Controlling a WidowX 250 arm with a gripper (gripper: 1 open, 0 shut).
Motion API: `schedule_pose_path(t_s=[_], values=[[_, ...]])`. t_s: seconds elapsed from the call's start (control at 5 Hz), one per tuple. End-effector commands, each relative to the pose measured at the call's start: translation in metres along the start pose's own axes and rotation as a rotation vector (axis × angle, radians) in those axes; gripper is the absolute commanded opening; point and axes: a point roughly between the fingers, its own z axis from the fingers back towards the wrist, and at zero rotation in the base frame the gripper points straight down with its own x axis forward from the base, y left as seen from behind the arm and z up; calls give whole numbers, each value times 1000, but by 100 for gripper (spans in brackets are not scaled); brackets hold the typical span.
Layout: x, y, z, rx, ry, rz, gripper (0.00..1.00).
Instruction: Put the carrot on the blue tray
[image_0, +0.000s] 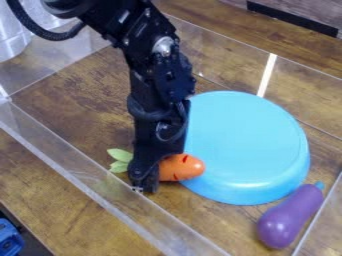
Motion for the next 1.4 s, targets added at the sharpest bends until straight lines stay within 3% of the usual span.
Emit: schedule_pose_path(t_s=[0.0, 0.4, 1.2], values=[[-4, -1, 10, 32, -24, -33, 0], [-7, 0, 12, 36, -41, -162, 0], [-13, 3, 9, 50, -48, -312, 0]])
